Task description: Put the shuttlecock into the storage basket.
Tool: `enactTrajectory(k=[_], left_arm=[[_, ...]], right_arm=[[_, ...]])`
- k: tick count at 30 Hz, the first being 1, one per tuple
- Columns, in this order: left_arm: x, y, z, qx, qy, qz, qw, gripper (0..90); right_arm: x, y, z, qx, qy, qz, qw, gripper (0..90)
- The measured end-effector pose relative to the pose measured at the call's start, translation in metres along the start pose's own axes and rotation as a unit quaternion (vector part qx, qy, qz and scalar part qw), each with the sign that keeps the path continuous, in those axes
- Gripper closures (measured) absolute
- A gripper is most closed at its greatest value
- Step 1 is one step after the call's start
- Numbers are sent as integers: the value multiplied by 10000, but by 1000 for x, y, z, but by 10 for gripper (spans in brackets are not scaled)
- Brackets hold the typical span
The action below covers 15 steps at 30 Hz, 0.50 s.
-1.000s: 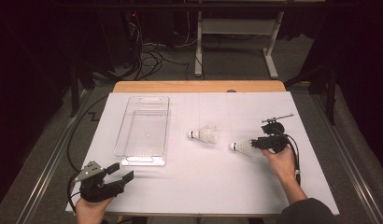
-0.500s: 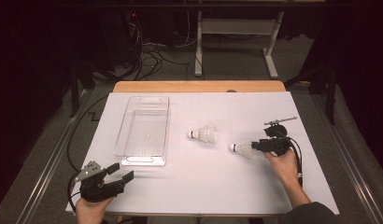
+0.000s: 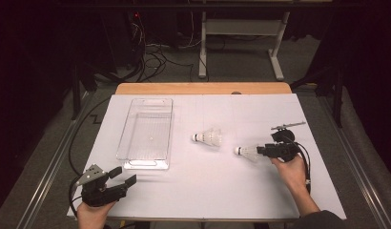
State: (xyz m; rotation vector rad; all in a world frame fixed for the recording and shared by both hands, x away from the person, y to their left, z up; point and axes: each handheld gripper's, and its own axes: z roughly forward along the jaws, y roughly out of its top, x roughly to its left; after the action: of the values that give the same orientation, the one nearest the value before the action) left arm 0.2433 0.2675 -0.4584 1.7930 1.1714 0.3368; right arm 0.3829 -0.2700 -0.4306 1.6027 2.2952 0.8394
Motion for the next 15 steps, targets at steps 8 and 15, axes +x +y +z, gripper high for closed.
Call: enactTrajectory(k=[8,15], left_arm=[[1,0,0,0,13,-12,10000,298],[1,0,0,-12,14,-38,10000,299]], right_arm=[[1,-9,-9,-152,119,32,9998,589],[5,-19,-21,-312,279,57,9991,600]])
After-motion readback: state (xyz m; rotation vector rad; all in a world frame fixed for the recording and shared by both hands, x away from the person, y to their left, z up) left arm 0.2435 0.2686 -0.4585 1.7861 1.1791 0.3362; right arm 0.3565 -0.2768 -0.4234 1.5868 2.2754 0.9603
